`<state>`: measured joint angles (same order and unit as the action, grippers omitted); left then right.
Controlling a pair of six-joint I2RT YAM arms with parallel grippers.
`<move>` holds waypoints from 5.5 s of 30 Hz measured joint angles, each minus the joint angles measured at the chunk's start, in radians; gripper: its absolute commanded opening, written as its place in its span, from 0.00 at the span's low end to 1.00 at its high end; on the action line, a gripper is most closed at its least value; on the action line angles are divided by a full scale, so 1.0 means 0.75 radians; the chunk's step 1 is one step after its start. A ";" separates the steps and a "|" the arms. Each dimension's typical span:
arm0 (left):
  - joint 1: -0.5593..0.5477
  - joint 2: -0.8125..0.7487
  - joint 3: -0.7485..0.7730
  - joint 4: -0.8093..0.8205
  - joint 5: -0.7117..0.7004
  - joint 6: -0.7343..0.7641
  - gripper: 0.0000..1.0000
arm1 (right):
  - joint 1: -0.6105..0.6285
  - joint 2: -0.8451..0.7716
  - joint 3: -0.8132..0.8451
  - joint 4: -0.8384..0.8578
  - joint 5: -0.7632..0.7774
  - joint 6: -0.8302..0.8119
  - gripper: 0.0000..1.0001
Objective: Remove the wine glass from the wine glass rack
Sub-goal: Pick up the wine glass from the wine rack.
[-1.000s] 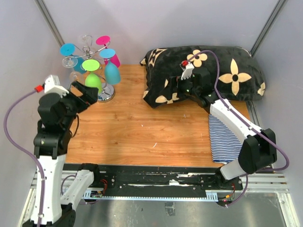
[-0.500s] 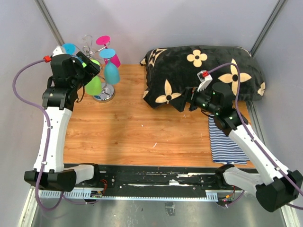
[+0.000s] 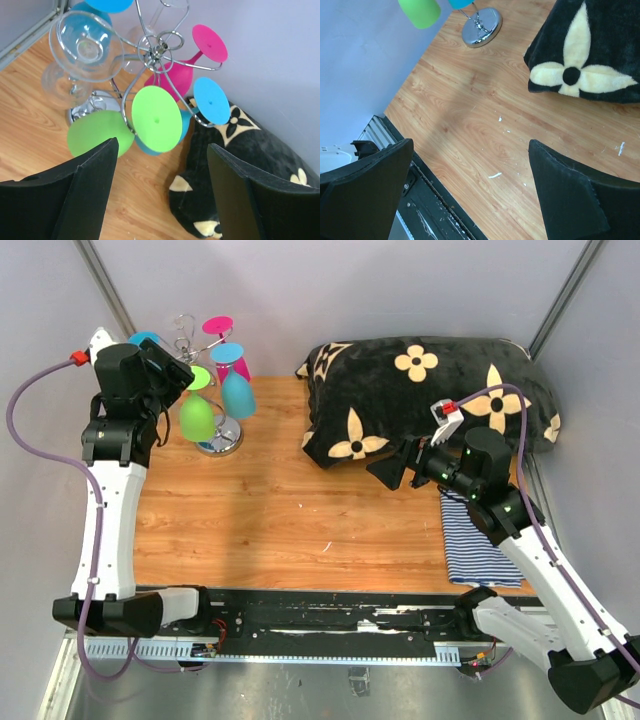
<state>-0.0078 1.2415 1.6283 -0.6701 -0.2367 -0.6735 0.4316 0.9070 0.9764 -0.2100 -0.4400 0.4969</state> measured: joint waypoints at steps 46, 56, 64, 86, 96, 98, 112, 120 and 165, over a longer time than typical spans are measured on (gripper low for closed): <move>0.078 0.305 0.156 -0.012 0.110 0.255 0.42 | 0.000 -0.057 0.001 -0.203 0.104 -0.004 0.98; 0.101 0.259 0.051 0.073 0.154 0.163 0.28 | 0.000 -0.041 0.001 -0.212 0.104 -0.004 0.98; 0.113 0.215 0.010 0.095 0.152 0.074 0.12 | 0.000 -0.039 0.001 -0.217 0.104 -0.003 0.98; 0.131 -0.005 -0.285 0.277 0.158 -0.334 0.01 | 0.000 -0.042 0.016 -0.226 0.156 0.021 0.98; 0.135 -0.057 -0.367 0.343 0.161 -0.425 0.01 | 0.000 0.003 0.106 -0.257 0.220 0.017 0.98; 0.135 -0.058 -0.367 0.343 0.156 -0.425 0.01 | 0.000 0.017 0.123 -0.262 0.229 0.014 0.98; 0.137 -0.054 -0.303 0.312 0.103 -0.366 0.00 | 0.000 0.048 0.148 -0.297 0.269 0.001 0.98; 0.137 -0.002 -0.188 0.243 0.061 -0.258 0.01 | 0.000 0.050 0.148 -0.297 0.284 0.000 0.98; 0.137 0.056 -0.141 0.264 -0.025 -0.212 0.00 | 0.000 -0.085 0.119 -0.316 0.416 -0.005 0.98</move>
<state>0.0948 1.2839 1.5223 -0.4721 -0.2554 -0.8326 0.4316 0.8429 1.0657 -0.4473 -0.1280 0.4934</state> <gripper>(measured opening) 0.020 0.984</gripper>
